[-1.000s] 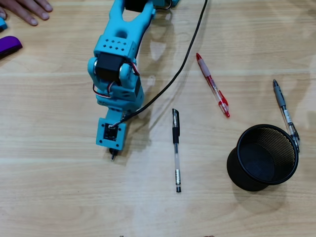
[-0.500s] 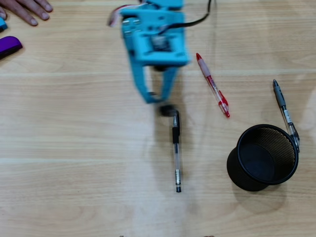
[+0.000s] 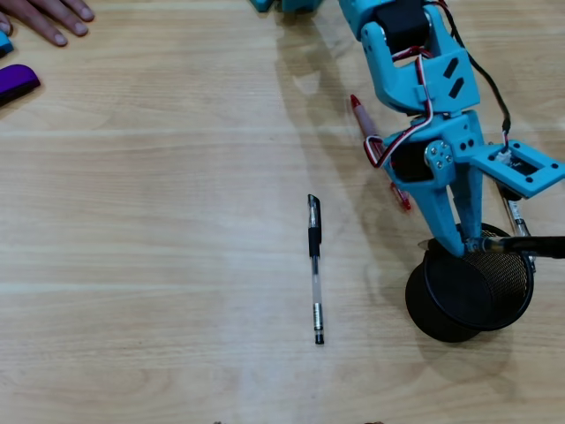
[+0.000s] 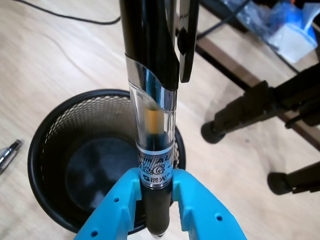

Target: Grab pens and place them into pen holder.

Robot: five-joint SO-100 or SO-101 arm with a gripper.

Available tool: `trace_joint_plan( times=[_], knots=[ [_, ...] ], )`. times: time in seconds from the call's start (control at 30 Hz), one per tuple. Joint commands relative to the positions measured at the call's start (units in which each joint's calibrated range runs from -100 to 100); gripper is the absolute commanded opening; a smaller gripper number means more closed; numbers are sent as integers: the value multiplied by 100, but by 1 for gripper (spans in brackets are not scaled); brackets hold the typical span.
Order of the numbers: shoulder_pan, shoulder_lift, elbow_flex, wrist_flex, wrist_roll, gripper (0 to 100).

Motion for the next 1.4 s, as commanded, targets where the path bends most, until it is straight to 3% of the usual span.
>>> trace_joint_plan(
  times=[0.0,0.37,0.53,0.7,0.93,1.13,1.37],
  knots=[
    [-51,-337,30,-277,-8,2],
    [-171,-168,-912,-363,-35,2],
    [-301,128,-966,-363,-625,2],
    [-486,686,-821,-380,-746,2],
    [-599,1320,-631,-1222,-719,3],
    [-728,1227,-278,-2185,-636,29],
    [-647,1176,220,-3018,-505,20]
  ],
)
